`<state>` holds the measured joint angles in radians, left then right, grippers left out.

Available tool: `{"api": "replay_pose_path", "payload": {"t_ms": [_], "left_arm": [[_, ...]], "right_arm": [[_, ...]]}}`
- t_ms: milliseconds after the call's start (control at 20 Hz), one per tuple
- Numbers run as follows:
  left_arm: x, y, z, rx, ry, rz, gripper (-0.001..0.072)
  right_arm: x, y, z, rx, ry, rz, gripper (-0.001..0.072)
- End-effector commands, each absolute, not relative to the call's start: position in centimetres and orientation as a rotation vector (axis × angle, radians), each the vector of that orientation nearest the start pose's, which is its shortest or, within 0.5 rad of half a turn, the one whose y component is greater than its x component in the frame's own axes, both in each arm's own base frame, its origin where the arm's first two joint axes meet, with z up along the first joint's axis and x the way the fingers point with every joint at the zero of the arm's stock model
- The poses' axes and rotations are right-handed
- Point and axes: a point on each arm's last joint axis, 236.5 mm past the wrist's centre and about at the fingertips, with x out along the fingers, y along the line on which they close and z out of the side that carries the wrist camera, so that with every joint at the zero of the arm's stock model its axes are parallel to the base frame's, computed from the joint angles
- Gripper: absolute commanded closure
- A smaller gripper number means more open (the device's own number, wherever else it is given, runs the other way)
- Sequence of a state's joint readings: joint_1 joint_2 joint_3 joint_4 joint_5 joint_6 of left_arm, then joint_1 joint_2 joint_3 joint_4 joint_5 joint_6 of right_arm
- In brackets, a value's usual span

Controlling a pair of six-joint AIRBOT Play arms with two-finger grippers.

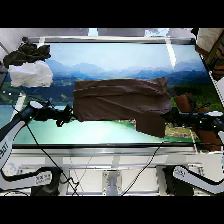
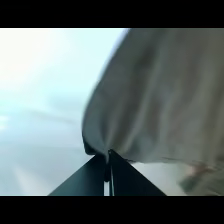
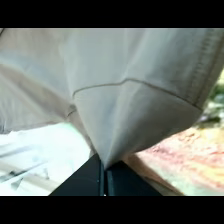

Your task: Fold the shirts.

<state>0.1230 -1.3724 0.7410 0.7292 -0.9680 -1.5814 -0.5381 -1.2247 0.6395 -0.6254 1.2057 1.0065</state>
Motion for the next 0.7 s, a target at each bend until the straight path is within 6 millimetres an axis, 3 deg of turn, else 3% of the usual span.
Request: {"api": "replay_pose_path", "payload": {"t_ms": [0,150,300,450,600,650], "left_arm": [[34.5,-13.0,-5.5,-1.123,1.367,-0.204,0.0695],[35.6,-13.0,-1.2,-1.093,1.226,-0.267,0.0695],[36.9,-12.2,4.8,-1.066,1.014,-0.296,0.0695],[37.5,-11.2,11.2,-1.055,0.784,-0.317,0.0696],[37.3,-9.6,16.5,-1.009,0.584,-0.314,0.0697],[37.4,-9.0,17.4,-0.996,0.536,-0.299,0.0697]], "right_arm": [[29.7,3.6,-3.7,0.958,1.226,0.363,0.0675],[29.5,3.8,-2.1,0.919,1.193,0.384,0.0675],[29.2,3.7,1.4,0.830,1.118,0.402,0.0675],[29.2,2.3,5.9,0.762,1.023,0.389,0.0675],[29.9,0.3,10.1,0.704,0.927,0.350,0.0675],[30.7,-0.4,11.1,0.691,0.894,0.326,0.0675]]}}
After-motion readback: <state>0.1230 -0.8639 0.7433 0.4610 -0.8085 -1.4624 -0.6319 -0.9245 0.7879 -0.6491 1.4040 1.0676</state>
